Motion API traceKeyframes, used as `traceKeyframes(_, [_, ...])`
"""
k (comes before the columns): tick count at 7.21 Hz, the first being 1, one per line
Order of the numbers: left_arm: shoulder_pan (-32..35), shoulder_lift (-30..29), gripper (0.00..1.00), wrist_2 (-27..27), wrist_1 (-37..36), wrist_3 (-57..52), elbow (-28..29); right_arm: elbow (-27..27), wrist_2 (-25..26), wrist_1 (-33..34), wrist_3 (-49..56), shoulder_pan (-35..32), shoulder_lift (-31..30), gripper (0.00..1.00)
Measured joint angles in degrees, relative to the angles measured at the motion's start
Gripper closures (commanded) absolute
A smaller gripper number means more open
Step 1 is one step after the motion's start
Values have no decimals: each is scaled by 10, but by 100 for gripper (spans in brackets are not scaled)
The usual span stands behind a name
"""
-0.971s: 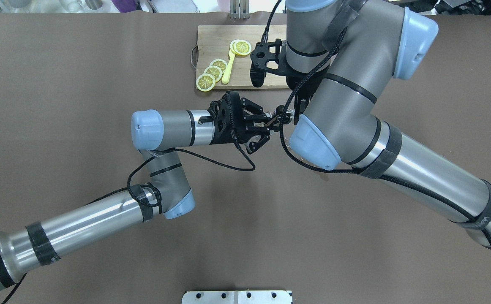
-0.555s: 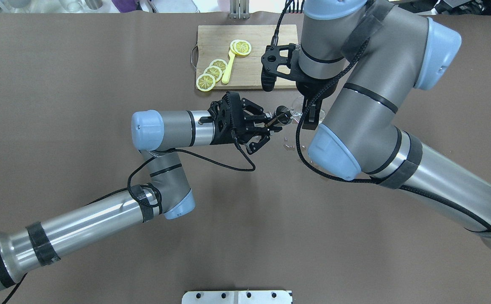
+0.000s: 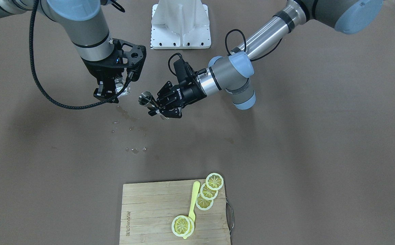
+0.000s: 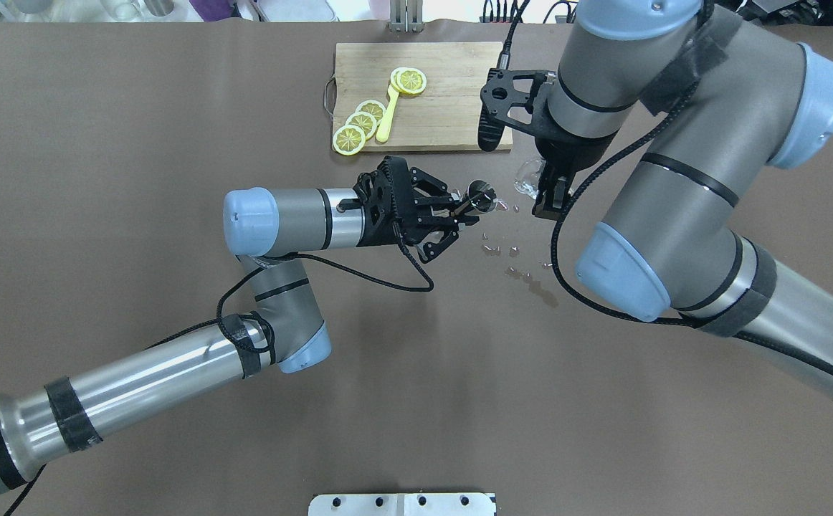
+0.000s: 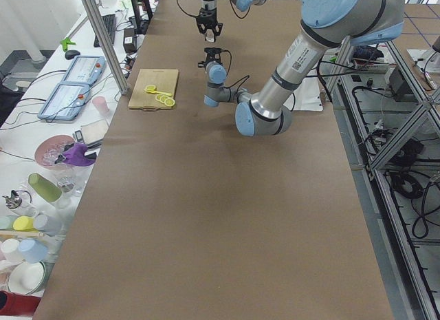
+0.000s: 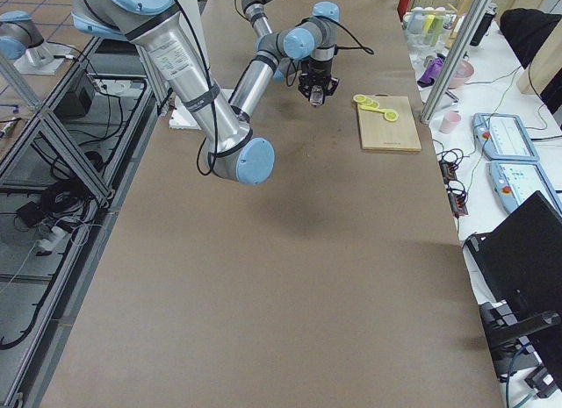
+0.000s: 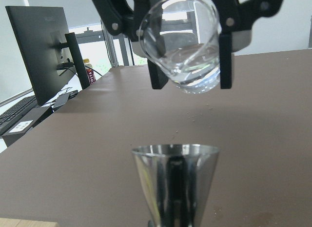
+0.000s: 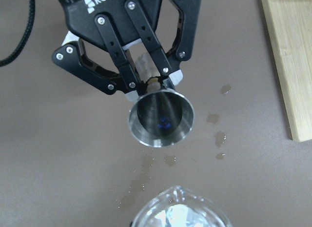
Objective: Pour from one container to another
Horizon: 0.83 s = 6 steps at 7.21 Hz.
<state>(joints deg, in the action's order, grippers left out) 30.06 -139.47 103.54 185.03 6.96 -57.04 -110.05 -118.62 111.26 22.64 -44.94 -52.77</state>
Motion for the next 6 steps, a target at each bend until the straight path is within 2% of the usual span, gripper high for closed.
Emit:
traceKeyframes(3, [1,4,100,0,1,9,-8,-49,-5,-56,-5,-22,-85,100])
traceKeyframes(6, [3,52,100,-3,5,44,-68,-61,-25,-188,-8,-48,-201,100])
